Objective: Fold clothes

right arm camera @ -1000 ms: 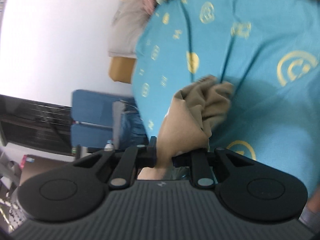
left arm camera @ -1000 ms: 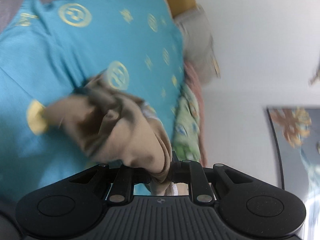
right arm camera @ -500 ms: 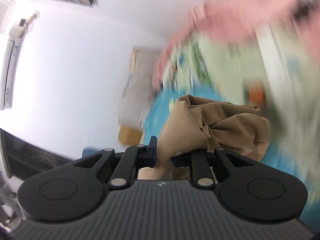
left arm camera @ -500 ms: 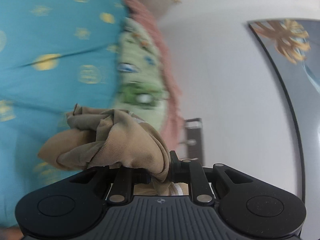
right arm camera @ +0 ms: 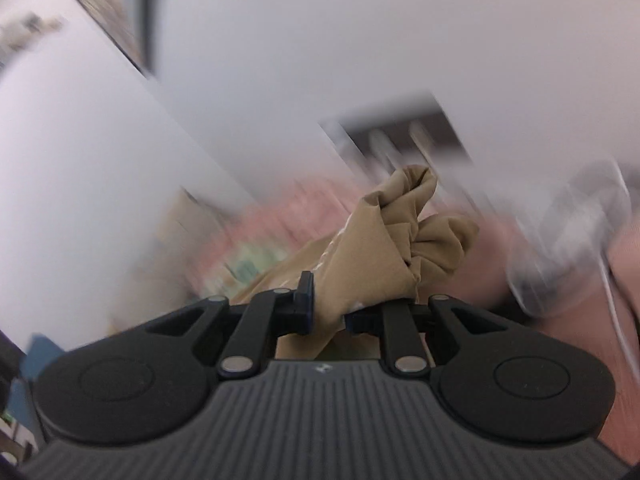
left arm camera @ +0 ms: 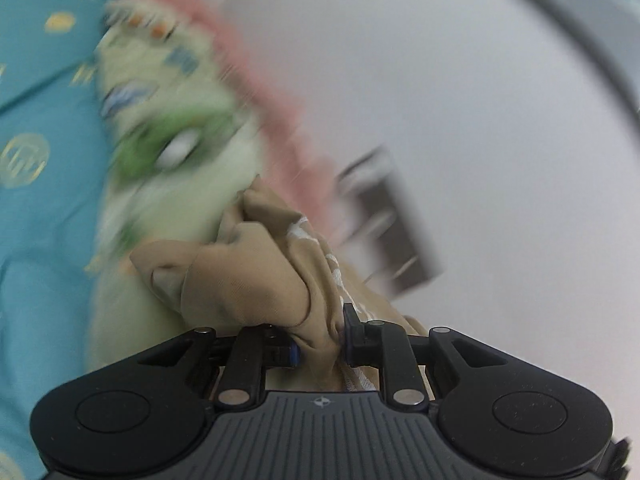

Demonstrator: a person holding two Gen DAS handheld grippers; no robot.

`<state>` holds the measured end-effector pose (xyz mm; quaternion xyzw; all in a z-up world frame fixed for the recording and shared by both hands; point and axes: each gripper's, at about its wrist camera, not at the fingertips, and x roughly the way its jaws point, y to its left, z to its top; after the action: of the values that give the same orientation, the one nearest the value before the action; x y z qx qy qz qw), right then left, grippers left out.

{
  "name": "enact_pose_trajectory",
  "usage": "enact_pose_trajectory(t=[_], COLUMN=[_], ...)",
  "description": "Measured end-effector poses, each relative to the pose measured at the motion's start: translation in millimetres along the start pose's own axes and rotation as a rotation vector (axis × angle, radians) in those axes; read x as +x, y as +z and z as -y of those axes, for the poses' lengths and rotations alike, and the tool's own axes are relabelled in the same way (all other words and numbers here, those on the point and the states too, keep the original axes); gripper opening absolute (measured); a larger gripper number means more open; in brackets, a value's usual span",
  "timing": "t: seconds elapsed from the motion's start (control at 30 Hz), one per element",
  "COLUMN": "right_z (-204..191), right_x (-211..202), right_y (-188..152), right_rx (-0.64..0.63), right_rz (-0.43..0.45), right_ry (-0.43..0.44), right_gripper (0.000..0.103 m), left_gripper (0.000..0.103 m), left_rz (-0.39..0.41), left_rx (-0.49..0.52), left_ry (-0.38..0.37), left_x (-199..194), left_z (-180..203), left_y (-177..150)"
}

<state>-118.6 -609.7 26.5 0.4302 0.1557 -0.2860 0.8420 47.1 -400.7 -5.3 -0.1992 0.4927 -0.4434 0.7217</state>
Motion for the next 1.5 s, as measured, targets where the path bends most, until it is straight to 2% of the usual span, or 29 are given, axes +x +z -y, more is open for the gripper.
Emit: enact_pose_trajectory(t=[0.07, 0.17, 0.27, 0.33, 0.4, 0.47, 0.5, 0.53, 0.57, 0.6, 0.63, 0.7, 0.83, 1.0, 1.1, 1.23, 1.4, 1.5], right_z=[27, 35, 29, 25, 23, 20, 16, 12, 9, 2, -6, -22, -54, -81, -91, -98, -102, -106], right_x=[4, -3, -8, -13, -32, -58, -69, -80, -91, -103, -114, -137, -176, -207, -217, -232, -243, -247], right_y=[-31, -61, -60, -52, -49, -49, -49, -49, -50, -51, -52, -54, -66, -99, -119, -146, -181, -199], right_rx=[0.057, 0.031, 0.047, 0.085, 0.119, 0.125, 0.109, 0.094, 0.078, 0.041, 0.000, -0.084, -0.238, -0.386, -0.436, -0.470, -0.526, -0.566], right_rz=[-0.039, -0.001, 0.003, -0.019, -0.004, 0.030, 0.048, 0.065, 0.083, 0.105, 0.127, 0.173, 0.244, 0.309, 0.337, 0.381, 0.394, 0.409], right_ry=[0.003, 0.016, -0.020, -0.048, -0.057, -0.059, -0.060, -0.062, -0.063, -0.057, -0.050, -0.034, -0.012, 0.011, 0.026, 0.031, 0.021, 0.010], right_gripper=[0.017, 0.018, 0.020, 0.021, 0.021, 0.022, 0.025, 0.036, 0.057, 0.069, 0.090, 0.095, 0.094, 0.094, 0.094, 0.094, 0.094, 0.094], left_gripper=[0.021, 0.029, 0.039, 0.062, 0.066, 0.079, 0.089, 0.096, 0.099, 0.102, 0.103, 0.103, 0.103, 0.103, 0.103, 0.103, 0.103, 0.103], left_rz=[-0.030, -0.034, -0.039, -0.044, -0.002, 0.050, 0.076, 0.108, 0.143, 0.174, 0.201, 0.251, 0.325, 0.427, 0.457, 0.477, 0.493, 0.508], left_rx=[0.039, 0.103, 0.180, 0.234, 0.298, 0.362, 0.395, 0.432, 0.473, 0.513, 0.544, 0.593, 0.668, 0.732, 0.756, 0.765, 0.795, 0.777], left_ry=[0.040, 0.067, 0.098, 0.112, 0.121, 0.131, 0.136, 0.141, 0.147, 0.153, 0.159, 0.172, 0.150, 0.189, 0.201, 0.203, 0.204, 0.201], left_x=[5, 4, -11, -22, -41, -62, -72, -84, -97, -111, -124, -150, -204, -261, -286, -307, -321, -329], left_z=[-19, -27, -9, 5, 21, 38, 46, 54, 62, 71, 78, 90, 105, 107, 103, 94, 85, 76], left_y=[-19, -30, -29, -28, -30, -33, -34, -36, -40, -44, -48, -57, -80, -116, -134, -157, -182, -191])
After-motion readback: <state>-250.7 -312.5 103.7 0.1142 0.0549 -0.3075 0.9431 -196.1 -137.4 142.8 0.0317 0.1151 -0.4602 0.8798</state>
